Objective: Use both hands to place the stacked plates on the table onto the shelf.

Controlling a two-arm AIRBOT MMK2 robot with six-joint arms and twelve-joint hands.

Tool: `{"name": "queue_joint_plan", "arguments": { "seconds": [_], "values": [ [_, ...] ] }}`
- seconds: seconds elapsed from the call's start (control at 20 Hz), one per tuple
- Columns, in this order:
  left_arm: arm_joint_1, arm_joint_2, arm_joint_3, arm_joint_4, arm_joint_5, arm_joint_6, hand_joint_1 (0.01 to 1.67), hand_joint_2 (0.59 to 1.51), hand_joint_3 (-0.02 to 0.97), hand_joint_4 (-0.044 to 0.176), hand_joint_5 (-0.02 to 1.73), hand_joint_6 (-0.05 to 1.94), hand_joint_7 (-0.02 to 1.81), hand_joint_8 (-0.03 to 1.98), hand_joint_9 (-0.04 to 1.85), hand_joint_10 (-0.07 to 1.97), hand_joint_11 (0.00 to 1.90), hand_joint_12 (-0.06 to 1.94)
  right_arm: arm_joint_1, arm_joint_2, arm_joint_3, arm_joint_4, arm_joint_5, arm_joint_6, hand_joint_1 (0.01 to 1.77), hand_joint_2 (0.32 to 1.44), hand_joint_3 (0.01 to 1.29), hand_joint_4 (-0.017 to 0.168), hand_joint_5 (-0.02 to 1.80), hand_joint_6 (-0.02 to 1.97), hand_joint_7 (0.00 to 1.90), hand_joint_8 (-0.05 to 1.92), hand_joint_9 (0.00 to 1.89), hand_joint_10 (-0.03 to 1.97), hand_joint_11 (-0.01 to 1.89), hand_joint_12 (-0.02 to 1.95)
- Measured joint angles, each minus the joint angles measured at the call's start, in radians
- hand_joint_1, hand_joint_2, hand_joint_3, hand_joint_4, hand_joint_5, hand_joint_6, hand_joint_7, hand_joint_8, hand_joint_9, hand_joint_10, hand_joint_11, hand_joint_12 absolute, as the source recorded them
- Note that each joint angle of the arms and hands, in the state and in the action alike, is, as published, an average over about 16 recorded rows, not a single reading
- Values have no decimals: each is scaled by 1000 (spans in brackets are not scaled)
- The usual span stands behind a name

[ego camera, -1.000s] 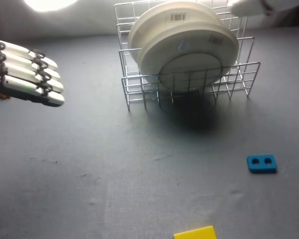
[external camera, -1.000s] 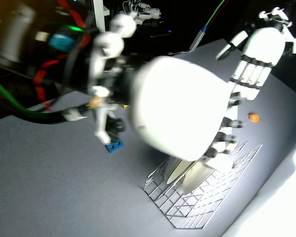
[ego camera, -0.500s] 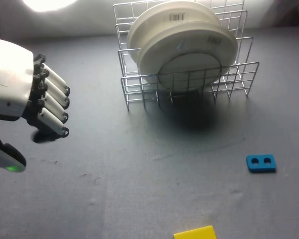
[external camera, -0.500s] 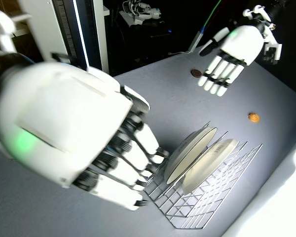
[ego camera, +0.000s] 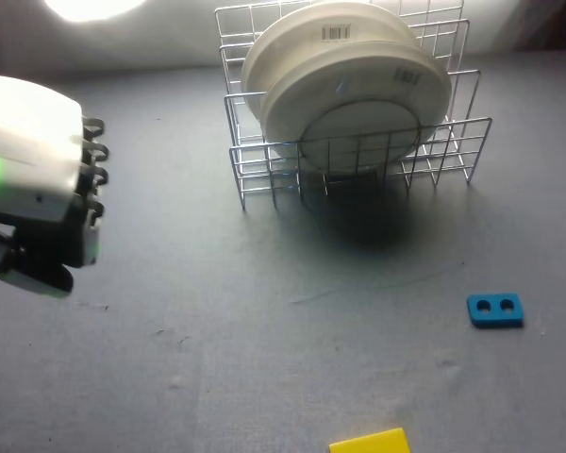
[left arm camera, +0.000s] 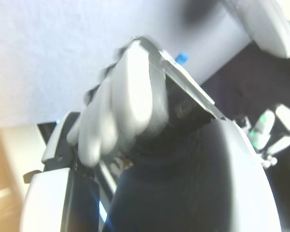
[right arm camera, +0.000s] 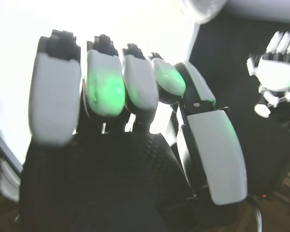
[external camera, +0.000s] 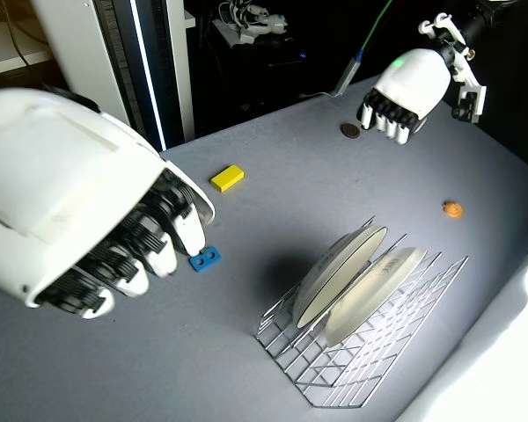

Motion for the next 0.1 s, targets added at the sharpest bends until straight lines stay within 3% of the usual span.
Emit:
{"name": "queue_joint_plan", "arguments": {
  "seconds": [0.1],
  "values": [
    [4, -5, 4, -3, 1, 0, 526, 1359, -5, 89, 1180, 1895, 1395, 1909, 1411, 1906, 1421, 1935, 0, 7, -6, -1, -1, -4, 513, 1318, 9, 31, 1193, 1828, 1386, 1833, 1451, 1860, 1601, 1887]
  ]
}}
